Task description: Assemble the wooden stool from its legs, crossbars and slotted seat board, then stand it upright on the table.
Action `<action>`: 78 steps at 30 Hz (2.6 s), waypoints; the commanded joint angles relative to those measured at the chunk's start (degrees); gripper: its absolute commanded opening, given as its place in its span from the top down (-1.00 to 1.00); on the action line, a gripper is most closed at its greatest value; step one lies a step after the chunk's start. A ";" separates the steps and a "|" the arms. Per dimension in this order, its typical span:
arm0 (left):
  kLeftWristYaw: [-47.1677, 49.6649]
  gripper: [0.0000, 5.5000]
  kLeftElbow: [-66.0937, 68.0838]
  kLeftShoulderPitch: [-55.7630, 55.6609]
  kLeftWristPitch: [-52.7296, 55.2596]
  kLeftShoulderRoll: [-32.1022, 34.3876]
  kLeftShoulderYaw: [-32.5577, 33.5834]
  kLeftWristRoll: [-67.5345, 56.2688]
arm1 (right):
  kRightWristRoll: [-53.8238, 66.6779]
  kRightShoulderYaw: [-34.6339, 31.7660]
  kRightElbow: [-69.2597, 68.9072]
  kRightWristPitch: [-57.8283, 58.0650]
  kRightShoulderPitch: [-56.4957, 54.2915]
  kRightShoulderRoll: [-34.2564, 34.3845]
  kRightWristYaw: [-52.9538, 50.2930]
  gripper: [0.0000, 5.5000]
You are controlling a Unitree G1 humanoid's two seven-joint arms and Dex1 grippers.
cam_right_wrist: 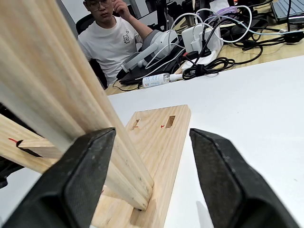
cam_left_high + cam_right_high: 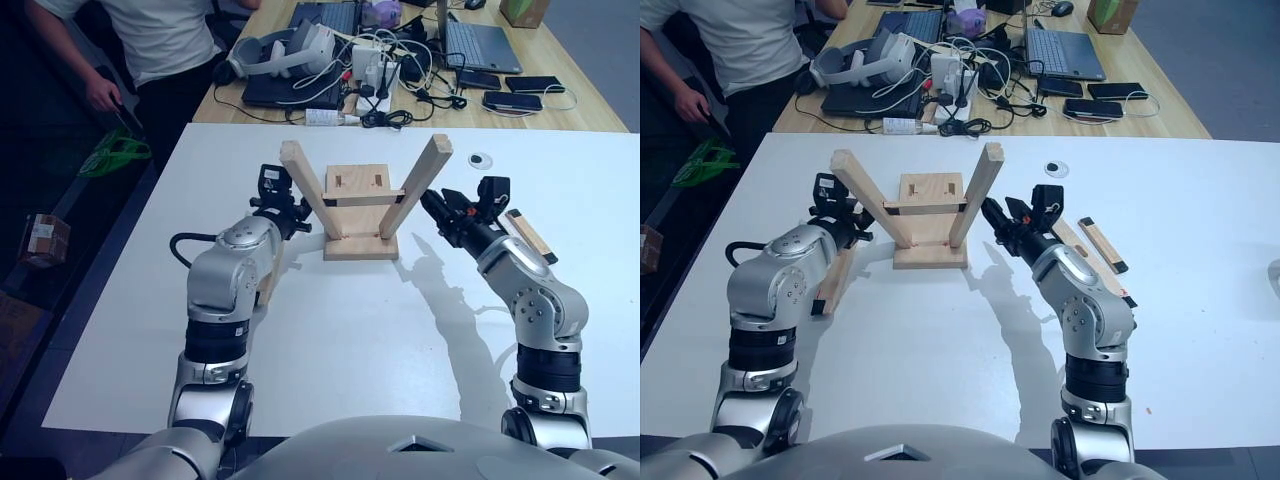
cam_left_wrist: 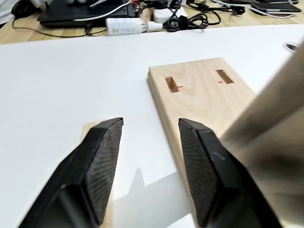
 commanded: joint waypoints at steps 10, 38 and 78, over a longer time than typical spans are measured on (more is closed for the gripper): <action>15.38 0.22 -5.09 -5.41 3.13 -8.03 14.62 5.06 | -13.18 -2.67 1.44 -1.71 -2.31 3.54 -17.75 -0.07; -3.34 0.22 0.90 -16.88 6.35 -1.64 3.43 -0.81 | 4.77 12.19 -8.83 10.90 -3.05 -17.22 23.57 -0.07; -39.92 0.22 10.14 -2.49 3.17 14.49 -8.58 -6.51 | 0.32 12.19 -8.92 3.37 -1.75 -10.73 14.98 -0.07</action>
